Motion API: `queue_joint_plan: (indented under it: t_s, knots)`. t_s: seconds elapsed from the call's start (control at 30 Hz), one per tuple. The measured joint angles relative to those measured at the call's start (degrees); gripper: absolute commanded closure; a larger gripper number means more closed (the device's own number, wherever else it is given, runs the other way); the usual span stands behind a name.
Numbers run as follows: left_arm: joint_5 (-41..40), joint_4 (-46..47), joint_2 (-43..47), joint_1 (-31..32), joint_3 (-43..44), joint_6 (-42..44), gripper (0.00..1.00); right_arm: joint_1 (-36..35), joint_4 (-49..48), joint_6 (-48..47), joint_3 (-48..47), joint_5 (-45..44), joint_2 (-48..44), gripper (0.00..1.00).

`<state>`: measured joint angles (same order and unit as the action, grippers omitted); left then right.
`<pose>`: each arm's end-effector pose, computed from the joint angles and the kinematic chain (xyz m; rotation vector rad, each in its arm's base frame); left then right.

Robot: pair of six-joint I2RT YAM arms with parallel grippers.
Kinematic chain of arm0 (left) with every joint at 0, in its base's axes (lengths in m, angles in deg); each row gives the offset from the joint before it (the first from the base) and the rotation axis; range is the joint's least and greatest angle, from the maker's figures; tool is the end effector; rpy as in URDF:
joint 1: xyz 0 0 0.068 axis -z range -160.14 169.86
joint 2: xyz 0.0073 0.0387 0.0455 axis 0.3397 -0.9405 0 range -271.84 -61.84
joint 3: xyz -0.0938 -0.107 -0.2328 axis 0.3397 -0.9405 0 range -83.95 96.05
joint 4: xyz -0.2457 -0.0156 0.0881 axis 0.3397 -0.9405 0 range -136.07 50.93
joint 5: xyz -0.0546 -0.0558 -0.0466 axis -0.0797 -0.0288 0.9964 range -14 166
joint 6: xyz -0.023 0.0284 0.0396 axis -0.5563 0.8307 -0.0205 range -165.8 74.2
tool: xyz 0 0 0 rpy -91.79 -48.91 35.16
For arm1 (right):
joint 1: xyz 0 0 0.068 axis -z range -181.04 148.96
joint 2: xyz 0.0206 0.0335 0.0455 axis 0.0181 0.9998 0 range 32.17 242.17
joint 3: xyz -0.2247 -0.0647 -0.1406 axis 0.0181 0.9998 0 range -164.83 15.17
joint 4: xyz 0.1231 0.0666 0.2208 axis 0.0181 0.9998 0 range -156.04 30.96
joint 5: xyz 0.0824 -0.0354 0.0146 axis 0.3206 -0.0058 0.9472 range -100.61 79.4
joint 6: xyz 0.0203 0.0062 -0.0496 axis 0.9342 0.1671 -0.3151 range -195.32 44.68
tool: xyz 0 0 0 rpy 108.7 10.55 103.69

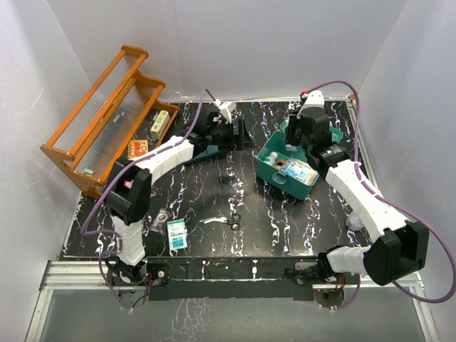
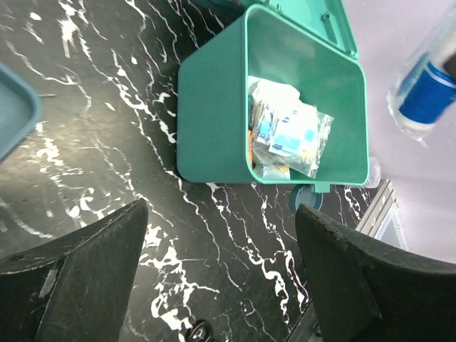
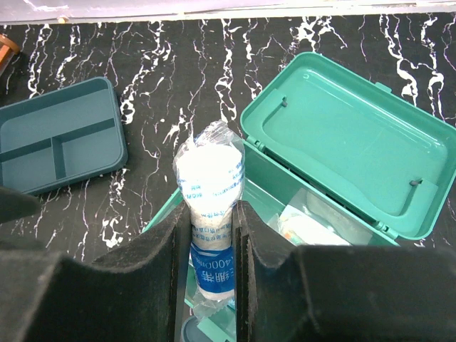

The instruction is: Organize the medicine kit

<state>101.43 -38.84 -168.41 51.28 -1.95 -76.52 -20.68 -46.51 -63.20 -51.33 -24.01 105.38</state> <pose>0.3673 -0.2423 0.2756 0.3207 2.1136 -1.1133 0.2772 0.0902 0.3492 0.0147 2.0172 0.1148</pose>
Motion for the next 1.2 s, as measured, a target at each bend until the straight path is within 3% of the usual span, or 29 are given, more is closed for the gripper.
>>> queue_joint_plan:
  t_s: [0.13, 0.5, 0.83, 0.97, 1.2]
  knots:
    - [0.0, -0.7, -6.4, 1.5, 4.5, -1.0, 0.21, 1.4, 0.1, -0.3, 0.8, 1.1, -0.1, 0.82]
    - [1.2, -0.7, -12.9, 3.7, 9.7, -2.3, 0.30, 3.1, -0.1, -2.6, 0.8, 4.4, -0.1, 0.82]
    - [0.5, -3.0, -13.3, 5.9, 10.0, 0.7, 0.56, 3.3, -0.2, -4.7, 0.8, 7.1, -0.1, 0.83]
    - [0.4, -3.3, -12.9, 6.0, 10.1, 3.0, 0.62, 3.3, -1.2, -7.7, 1.7, 10.1, -0.2, 0.85]
    - [0.2, -7.2, -11.7, 6.0, 10.7, 10.3, 0.61, 3.3, -1.5, -14.4, 5.7, 15.5, -0.2, 0.86]
